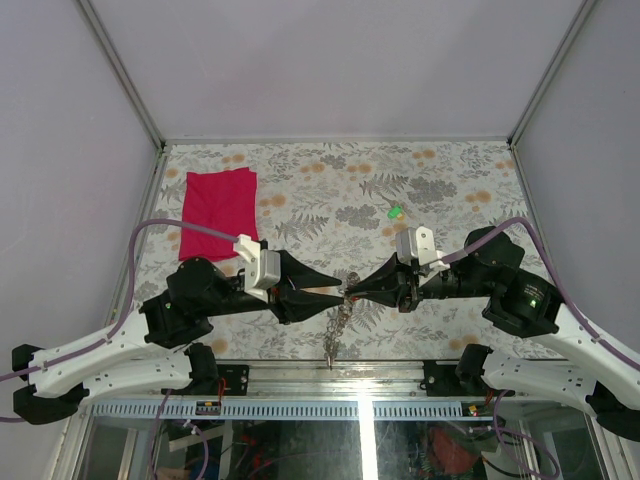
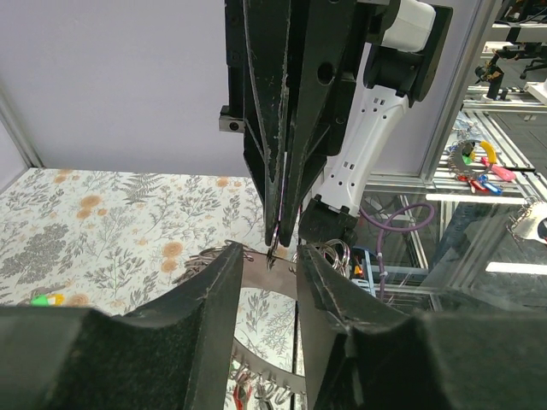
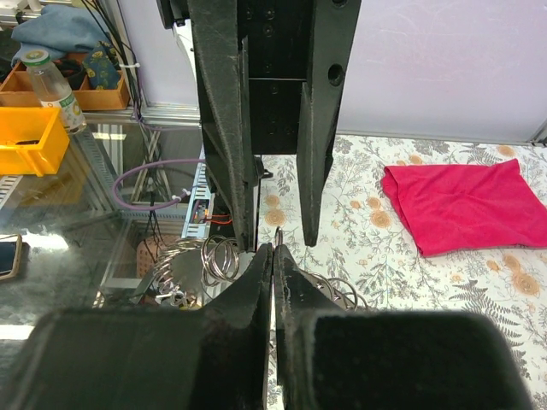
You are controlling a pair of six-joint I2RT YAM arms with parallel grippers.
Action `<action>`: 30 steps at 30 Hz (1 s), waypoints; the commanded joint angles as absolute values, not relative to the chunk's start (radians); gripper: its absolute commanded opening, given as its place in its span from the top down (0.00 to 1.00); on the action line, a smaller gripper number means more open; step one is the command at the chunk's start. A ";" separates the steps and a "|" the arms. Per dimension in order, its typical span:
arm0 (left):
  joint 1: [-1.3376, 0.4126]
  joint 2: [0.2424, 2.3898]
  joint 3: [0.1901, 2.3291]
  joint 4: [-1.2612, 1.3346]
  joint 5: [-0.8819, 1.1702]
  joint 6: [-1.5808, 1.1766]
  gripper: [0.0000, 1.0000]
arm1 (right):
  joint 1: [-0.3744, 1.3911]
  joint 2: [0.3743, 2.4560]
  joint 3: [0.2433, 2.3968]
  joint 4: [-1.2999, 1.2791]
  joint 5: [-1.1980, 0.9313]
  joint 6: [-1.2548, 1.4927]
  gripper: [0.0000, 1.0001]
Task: Put the keys on the keyring
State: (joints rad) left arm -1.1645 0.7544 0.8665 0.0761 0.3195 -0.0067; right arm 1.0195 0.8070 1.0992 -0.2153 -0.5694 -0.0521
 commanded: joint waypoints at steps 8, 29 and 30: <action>-1.168 0.770 0.877 0.131 0.327 0.009 0.80 | 1.025 0.796 1.132 -0.098 -0.609 -0.042 1.00; -1.168 0.764 0.892 0.118 0.241 -0.013 1.00 | 1.025 0.740 1.122 -0.150 -0.453 -0.042 0.60; -1.167 0.767 0.895 0.106 0.227 -0.010 1.00 | 1.025 0.733 1.123 -0.168 -0.408 -0.041 0.55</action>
